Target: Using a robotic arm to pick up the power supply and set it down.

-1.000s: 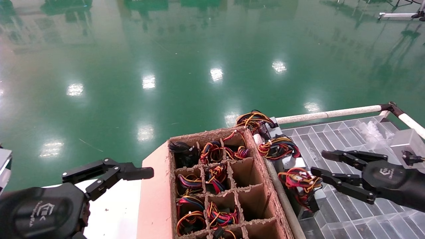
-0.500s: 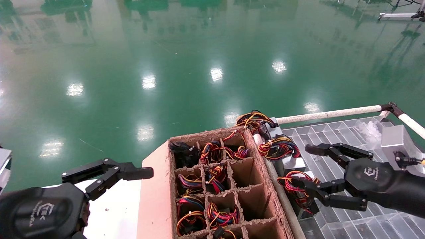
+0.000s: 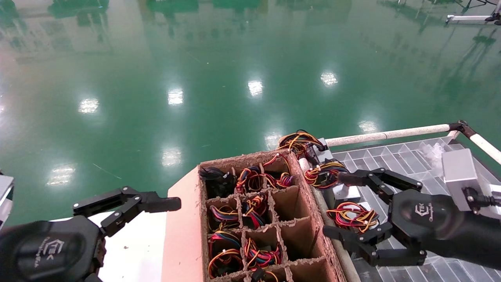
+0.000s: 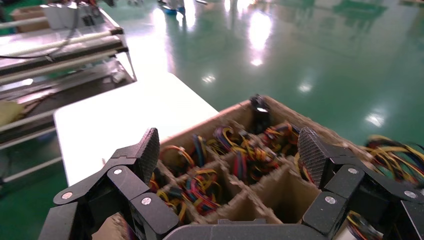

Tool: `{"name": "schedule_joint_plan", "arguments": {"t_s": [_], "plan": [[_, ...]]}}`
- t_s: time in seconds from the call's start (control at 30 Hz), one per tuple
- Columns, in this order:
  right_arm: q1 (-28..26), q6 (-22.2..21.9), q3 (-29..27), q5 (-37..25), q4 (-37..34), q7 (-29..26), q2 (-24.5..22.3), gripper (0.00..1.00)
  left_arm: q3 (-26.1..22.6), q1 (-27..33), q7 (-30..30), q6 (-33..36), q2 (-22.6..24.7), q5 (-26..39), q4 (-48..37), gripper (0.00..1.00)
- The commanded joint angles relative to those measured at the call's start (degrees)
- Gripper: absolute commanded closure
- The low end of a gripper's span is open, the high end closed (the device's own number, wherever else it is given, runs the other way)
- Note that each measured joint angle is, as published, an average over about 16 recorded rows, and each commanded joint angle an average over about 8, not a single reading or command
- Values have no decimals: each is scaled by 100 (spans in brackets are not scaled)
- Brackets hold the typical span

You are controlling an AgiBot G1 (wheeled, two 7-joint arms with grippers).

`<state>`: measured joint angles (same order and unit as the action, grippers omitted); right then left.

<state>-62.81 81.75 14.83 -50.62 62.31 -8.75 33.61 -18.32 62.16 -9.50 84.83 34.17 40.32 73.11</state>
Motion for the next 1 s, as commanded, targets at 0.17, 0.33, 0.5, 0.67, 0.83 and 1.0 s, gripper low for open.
{"name": "schedule_joint_plan", "arguments": {"t_s": [0.17, 0.33, 0.5, 0.67, 0.83, 1.0], "plan": [[29, 91, 27, 201, 259, -46, 32, 0, -1, 0, 1, 0, 0, -1, 0, 0], [52, 166, 50, 367, 473, -84, 59, 0, -2, 0, 1, -1, -1, -1, 0, 0], [76, 240, 72, 532, 685, -122, 86, 0, -3, 1, 1, -1, -1, -2, 0, 0], [99, 316, 95, 700, 901, -160, 113, 0, -4, 1, 2, -2, -1, -3, 0, 0], [120, 380, 113, 843, 1087, -193, 135, 0, -4, 1, 2, -2, -2, -3, 0, 0], [130, 415, 122, 919, 1188, -209, 145, 0, -4, 0, 3, -3, -2, -3, -2, 0]]}}
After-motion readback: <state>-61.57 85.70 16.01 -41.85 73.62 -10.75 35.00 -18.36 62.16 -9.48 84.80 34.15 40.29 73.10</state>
